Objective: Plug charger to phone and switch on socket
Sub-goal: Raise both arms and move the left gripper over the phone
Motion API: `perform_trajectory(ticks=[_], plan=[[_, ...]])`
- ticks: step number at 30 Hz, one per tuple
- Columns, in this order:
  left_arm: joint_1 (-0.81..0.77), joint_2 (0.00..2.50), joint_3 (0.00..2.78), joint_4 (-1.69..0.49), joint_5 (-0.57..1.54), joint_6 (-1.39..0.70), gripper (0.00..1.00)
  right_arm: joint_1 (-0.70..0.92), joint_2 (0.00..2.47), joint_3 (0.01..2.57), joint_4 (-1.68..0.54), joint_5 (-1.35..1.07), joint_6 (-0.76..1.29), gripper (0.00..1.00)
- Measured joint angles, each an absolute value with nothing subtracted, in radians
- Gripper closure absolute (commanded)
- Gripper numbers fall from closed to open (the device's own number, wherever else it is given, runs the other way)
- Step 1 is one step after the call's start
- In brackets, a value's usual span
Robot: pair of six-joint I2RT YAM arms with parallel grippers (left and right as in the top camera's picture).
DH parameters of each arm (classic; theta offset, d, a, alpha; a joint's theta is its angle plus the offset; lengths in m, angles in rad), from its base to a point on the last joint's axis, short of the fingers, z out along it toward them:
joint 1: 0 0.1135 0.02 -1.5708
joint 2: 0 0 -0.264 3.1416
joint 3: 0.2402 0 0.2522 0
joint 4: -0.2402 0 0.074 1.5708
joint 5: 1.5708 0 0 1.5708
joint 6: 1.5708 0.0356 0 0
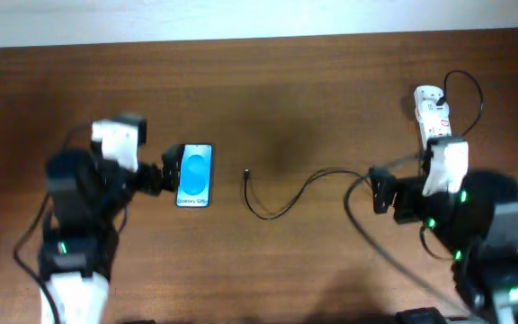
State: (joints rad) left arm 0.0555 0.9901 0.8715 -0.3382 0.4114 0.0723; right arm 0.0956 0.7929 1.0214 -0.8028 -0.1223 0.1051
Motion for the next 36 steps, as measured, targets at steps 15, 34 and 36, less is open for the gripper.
perform_trajectory(ticks=[15, 34, 36], plan=[[0.036, 1.509, 1.555, -1.006, 0.483, 0.072, 0.01, 0.096, 1.328, 1.486, -1.206, -0.134, 0.121, 0.02], [-0.151, 1.713, 1.564, -1.096, 0.089, -0.099, 0.03, 0.096, 1.445, 1.488, -1.211, -0.191, 0.144, 0.02], [-0.151, 1.766, 1.564, -1.108, 0.074, -0.104, 0.04, 0.096, 1.445, 1.488, -1.211, -0.191, 0.146, 0.02]])
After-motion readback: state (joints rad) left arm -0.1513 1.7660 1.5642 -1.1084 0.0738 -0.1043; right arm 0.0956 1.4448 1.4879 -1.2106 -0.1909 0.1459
